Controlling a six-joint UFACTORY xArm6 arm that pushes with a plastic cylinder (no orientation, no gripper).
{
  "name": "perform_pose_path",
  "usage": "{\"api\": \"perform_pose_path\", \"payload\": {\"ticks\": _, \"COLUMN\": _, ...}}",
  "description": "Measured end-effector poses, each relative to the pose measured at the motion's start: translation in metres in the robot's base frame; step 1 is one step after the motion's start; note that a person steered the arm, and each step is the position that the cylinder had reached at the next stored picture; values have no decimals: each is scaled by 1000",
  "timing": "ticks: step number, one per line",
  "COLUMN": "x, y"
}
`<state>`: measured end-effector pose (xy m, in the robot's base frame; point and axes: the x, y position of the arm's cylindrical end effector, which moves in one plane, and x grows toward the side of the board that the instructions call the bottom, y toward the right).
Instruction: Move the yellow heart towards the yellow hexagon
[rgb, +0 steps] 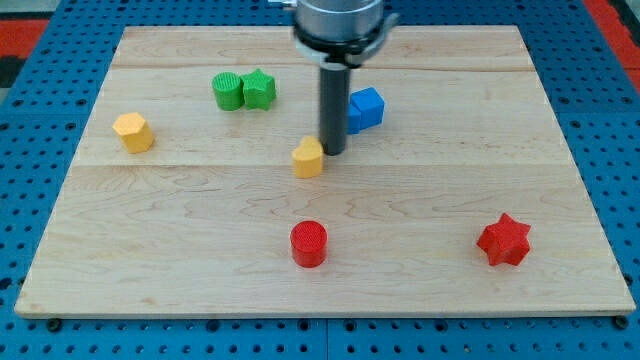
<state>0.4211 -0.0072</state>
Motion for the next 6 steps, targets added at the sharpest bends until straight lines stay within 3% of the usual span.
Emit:
{"api": "perform_pose_path", "payload": {"ticks": 1, "x": 11, "y": -22}}
{"api": "perform_pose_path", "payload": {"ticks": 2, "x": 19, "y": 42}}
{"api": "perform_pose_path", "payload": {"ticks": 3, "x": 58, "y": 50}}
{"api": "perform_pose_path", "payload": {"ticks": 4, "x": 37, "y": 35}}
{"api": "perform_pose_path", "payload": {"ticks": 5, "x": 34, "y": -43}}
{"api": "perform_pose_path", "payload": {"ticks": 6, "x": 34, "y": -45}}
